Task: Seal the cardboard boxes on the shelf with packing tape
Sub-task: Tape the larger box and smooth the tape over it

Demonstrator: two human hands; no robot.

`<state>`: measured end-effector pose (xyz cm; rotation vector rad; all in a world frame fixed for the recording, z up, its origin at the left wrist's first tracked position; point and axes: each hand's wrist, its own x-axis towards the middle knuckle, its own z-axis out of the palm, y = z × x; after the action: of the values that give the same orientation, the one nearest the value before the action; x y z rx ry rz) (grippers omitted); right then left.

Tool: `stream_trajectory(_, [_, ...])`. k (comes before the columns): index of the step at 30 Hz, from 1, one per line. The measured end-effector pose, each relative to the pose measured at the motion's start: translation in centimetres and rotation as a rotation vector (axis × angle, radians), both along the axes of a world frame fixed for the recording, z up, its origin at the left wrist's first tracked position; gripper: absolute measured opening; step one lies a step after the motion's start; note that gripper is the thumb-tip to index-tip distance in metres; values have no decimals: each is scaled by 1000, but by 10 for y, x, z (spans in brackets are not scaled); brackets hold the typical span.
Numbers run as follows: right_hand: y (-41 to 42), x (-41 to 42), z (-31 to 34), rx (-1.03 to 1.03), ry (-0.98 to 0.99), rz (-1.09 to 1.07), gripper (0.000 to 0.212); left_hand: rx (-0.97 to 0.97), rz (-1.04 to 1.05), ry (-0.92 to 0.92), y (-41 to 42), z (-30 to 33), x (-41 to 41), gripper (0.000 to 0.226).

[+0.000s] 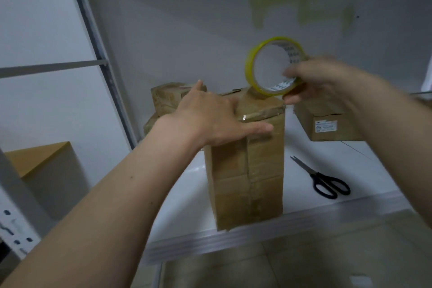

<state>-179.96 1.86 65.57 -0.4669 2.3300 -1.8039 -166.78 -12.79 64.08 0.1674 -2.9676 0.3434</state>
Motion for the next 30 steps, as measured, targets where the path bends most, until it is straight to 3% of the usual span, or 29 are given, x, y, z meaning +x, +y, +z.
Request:
stream_trajectory(4, [-8, 1, -22, -150, -101, 80, 9, -103, 98, -21, 27, 0, -22, 101])
stream_trajectory(13, [3, -12, -7, -210, -122, 130, 25, 195, 13, -33, 20, -1, -23, 87])
stream_trajectory(19, [18, -29, -17, -313, -271, 208, 25, 236, 41, -48, 21, -1, -21, 87])
stream_trajectory(23, [22, -35, -30, -361, -269, 165, 25, 243, 37, -89, 20, 0, -20, 99])
stream_trajectory(27, [22, -36, -53, -374, -344, 137, 28, 262, 16, -94, 19, 2, -20, 94])
stream_trajectory(30, [14, -33, -72, -425, -414, 153, 18, 261, 14, -81, 19, 1, -21, 91])
